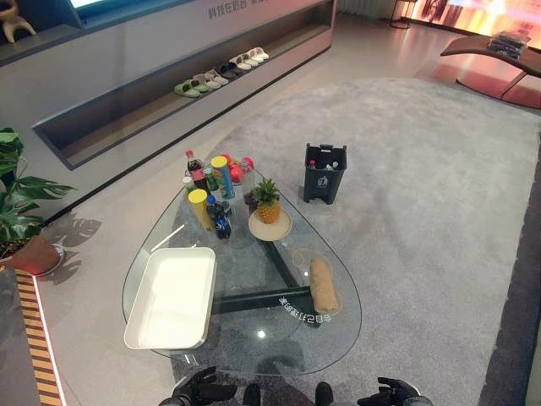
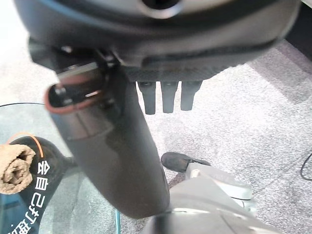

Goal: Wipe the table with a cloth and put it in the basket.

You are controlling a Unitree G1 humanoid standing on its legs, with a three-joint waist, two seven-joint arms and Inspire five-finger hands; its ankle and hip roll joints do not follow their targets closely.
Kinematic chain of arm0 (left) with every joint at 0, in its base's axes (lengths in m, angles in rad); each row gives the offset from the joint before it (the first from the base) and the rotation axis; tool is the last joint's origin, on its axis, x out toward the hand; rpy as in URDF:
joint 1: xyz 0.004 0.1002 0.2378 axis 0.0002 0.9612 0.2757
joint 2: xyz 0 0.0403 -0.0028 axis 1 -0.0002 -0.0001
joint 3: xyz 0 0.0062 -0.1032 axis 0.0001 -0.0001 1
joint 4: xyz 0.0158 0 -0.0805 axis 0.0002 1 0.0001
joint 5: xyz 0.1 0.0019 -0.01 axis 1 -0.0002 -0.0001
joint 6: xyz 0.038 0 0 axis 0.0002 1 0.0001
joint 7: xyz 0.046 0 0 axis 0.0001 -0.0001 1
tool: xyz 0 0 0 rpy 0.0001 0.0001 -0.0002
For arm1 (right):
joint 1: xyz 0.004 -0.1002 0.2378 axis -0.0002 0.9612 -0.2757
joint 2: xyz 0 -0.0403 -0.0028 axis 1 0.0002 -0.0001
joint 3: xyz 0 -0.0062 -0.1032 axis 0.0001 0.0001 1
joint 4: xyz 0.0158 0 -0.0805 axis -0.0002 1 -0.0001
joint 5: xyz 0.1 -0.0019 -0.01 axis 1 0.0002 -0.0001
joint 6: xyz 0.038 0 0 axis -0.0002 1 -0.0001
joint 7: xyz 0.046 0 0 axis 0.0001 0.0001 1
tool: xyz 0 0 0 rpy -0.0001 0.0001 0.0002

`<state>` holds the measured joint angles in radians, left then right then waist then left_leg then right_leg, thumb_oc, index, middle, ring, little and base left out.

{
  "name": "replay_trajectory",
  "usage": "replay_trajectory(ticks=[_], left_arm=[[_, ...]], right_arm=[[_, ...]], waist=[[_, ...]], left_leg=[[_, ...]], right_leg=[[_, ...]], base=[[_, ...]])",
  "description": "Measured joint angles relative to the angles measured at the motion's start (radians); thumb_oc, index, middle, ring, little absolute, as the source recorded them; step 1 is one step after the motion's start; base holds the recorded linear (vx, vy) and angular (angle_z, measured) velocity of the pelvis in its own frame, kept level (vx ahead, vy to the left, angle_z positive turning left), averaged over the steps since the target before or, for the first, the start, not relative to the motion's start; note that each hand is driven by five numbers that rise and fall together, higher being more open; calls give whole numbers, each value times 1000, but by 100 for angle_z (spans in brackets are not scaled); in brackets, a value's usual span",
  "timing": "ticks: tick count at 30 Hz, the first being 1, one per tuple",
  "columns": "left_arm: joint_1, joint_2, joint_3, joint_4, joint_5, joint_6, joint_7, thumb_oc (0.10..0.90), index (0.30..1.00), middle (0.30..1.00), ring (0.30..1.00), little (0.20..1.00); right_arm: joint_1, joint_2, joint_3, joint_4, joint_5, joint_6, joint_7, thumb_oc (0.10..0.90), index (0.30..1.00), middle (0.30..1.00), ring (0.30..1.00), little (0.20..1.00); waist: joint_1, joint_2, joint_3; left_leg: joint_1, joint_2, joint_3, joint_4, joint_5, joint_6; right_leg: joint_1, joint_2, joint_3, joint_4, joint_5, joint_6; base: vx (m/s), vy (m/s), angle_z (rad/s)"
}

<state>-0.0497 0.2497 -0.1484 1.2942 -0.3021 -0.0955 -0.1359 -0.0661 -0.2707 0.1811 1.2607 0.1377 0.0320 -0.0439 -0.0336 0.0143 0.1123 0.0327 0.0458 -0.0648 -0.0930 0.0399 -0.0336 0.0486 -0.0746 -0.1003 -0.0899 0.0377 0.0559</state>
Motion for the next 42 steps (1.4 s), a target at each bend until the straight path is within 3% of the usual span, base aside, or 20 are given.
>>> replay_trajectory(ticks=[4,10,14,19,23,26,28,32,37,42], left_arm=[[5,0,0,0,-5,0,13,800,900,900,900,900],[-25,3,-9,-10,-91,-25,41,800,900,900,900,900],[-150,5,-35,-21,-152,-50,65,800,900,900,900,900],[-246,10,-37,-64,-180,-105,80,800,900,900,900,900],[-290,9,-74,-80,-234,-150,77,800,900,900,900,900],[-309,10,-80,-105,-274,-158,76,800,900,900,900,900],[-340,16,-92,-120,-297,-158,79,800,900,900,900,900],[-384,40,-114,-148,-315,-159,84,800,900,900,900,900],[-385,84,-111,-163,-315,-152,85,800,900,900,900,900],[-376,100,-89,-154,-316,-132,87,800,900,900,900,900]], right_arm=[[1,-4,1,6,0,1,2,800,900,900,900,900],[-22,-22,9,6,7,0,-1,800,900,900,900,900],[-136,-52,26,19,22,1,-4,800,900,900,900,900],[-238,-60,27,18,50,-12,-22,800,900,900,900,900],[-269,-80,44,19,62,-22,-27,800,900,900,900,900],[-308,-88,59,20,71,-23,-34,800,900,900,900,900],[-340,-96,67,19,87,-32,-49,800,900,900,900,900],[-377,-112,63,7,119,-66,-65,800,900,900,900,900],[-399,-121,57,7,138,-84,-68,800,900,900,900,900],[-396,-122,41,10,137,-89,-67,800,900,900,900,900]], waist=[[0,4,-1],[-3,21,29],[-8,53,174],[-23,60,340],[-19,71,403],[-17,80,413],[-16,83,418],[-11,74,425],[6,47,427],[3,37,431]], left_leg=[[-6,0,0,0,0,0],[-110,0,1,8,27,-16],[-211,-3,-2,9,69,-31],[-291,-3,-2,9,99,-38],[-353,-6,-2,9,117,-44],[-412,-11,2,10,135,-53],[-485,-18,7,63,135,-53],[-624,-37,25,202,126,-59],[-752,-44,22,430,9,-47],[-894,-17,24,648,-80,-45]], right_leg=[[-7,0,1,0,0,0],[-112,0,1,4,19,1],[-212,-2,0,5,58,4],[-292,-1,0,5,85,3],[-352,-3,-4,5,98,6],[-413,-3,-4,11,104,7],[-482,-8,-5,64,93,12],[-669,-34,-5,329,-22,0],[-828,-49,8,628,-158,-33],[-949,-30,13,801,-207,-61]], base=[[8,3,0],[-143,15,0],[-136,-4,3],[-102,4,1],[-101,-13,3],[-103,-12,2],[-114,-46,8],[-42,-60,20],[10,-45,13],[27,-6,-5]])
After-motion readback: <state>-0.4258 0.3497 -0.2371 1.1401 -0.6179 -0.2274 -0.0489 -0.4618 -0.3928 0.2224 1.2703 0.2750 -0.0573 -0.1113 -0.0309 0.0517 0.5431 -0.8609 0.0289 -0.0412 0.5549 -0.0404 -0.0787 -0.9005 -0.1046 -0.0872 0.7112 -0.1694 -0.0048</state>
